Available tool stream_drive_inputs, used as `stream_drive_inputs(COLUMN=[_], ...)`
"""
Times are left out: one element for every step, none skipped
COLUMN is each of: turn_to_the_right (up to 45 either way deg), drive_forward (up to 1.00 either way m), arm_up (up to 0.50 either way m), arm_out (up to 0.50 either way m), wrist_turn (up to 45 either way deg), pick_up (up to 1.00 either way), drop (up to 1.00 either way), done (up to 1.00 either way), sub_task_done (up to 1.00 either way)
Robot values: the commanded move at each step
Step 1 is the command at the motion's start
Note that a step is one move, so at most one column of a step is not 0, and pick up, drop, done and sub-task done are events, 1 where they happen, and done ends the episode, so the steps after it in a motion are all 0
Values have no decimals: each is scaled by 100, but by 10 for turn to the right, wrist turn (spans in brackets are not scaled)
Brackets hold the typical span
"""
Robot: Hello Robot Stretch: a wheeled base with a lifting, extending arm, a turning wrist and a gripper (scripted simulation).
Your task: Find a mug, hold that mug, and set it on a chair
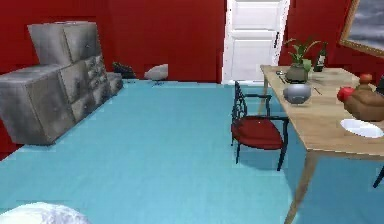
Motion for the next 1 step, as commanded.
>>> stream_drive_inputs(turn_to_the_right=[0], drive_forward=[100], arm_up=[0], arm_out=[0], wrist_turn=[0], pick_up=[0], drop=[0], done=[0], sub_task_done=[0])
